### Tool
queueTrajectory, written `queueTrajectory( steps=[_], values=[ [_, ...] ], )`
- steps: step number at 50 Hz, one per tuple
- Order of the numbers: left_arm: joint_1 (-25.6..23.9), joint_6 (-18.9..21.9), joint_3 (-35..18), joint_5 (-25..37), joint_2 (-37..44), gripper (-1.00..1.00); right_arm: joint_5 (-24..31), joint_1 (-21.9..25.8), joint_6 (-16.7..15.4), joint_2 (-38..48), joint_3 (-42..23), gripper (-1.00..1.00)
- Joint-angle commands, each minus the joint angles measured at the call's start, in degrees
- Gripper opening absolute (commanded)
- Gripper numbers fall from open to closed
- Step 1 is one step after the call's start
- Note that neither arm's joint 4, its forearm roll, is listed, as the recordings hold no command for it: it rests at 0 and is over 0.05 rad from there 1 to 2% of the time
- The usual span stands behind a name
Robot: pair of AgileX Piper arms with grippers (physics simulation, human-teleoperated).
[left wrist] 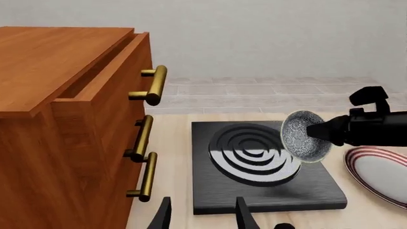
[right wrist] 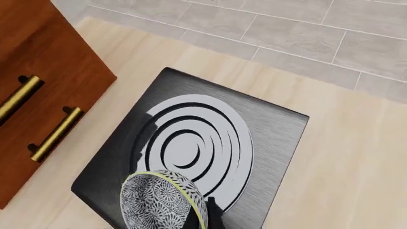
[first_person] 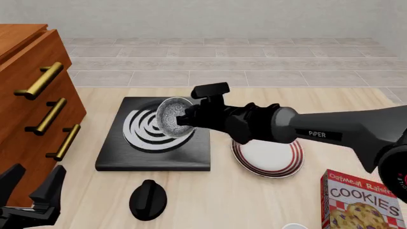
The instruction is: Pick the akita bowl on the stove and place it on the plate.
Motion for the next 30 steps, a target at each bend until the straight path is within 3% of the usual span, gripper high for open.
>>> queueTrajectory(
  steps=[1,17,19,30],
  values=[
    [-0.7,0.56,0.0,-0.09,0.13,1.0,0.06,-3.64,-1.04,-4.77,4.43,-1.0],
    [-1.16,0.58,0.0,-0.66,1.1,1.0,-0.4,-9.41,-3.63,-9.69,11.1,-1.0],
    [-1.08,-2.05,0.0,-0.71,1.26,1.0,-0.13,-9.6,-3.81,-11.08,12.42,-1.0],
    [-1.21,-0.03,0.0,-1.5,2.51,1.0,-2.13,-14.64,-4.34,-14.33,20.32,-1.0]
  ],
)
